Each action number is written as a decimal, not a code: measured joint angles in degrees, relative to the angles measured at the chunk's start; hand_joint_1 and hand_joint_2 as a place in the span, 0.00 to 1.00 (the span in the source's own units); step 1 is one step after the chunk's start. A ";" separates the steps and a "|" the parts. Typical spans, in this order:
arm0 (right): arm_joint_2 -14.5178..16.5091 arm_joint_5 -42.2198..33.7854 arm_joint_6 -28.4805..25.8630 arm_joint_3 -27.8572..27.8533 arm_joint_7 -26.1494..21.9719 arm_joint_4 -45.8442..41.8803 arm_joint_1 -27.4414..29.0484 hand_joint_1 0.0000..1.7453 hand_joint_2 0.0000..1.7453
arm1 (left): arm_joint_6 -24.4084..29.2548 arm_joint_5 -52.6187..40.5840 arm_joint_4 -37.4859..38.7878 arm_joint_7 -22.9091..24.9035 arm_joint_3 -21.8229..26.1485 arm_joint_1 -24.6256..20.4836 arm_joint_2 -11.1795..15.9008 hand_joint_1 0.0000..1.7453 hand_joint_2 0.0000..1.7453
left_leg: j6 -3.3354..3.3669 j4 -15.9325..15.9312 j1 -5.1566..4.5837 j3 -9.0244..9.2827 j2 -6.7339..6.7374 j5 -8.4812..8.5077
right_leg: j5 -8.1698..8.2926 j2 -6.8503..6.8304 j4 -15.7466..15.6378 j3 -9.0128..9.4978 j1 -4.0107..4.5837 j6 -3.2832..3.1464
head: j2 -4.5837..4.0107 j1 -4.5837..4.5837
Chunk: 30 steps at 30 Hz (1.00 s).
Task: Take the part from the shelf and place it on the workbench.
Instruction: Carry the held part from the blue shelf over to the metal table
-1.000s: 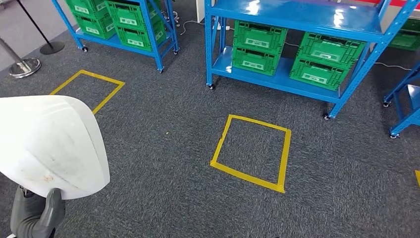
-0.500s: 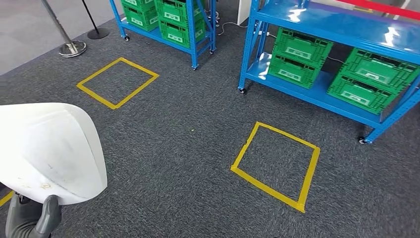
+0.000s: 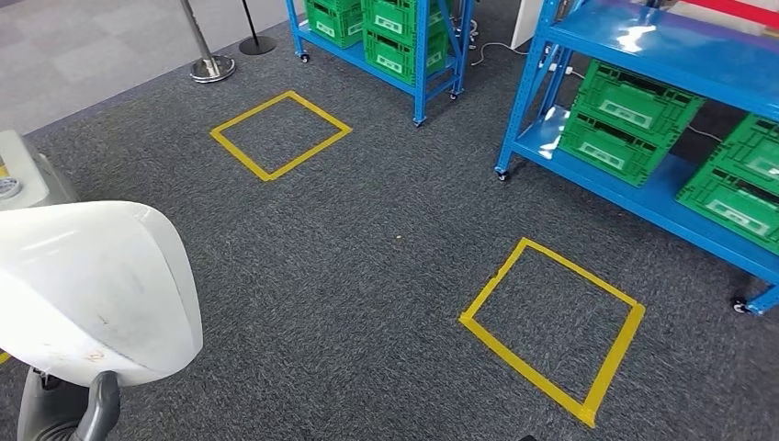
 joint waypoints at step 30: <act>-3.34 -0.72 -0.01 0.04 -2.19 -0.19 1.16 0.00 0.00 | -1.73 0.96 1.47 -1.04 2.48 -1.07 -3.16 1.00 1.00 | -0.07 2.46 -0.06 -1.43 -1.00 -0.13 | -0.66 0.93 -0.21 1.03 0.13 -0.34 | 0.01 0.02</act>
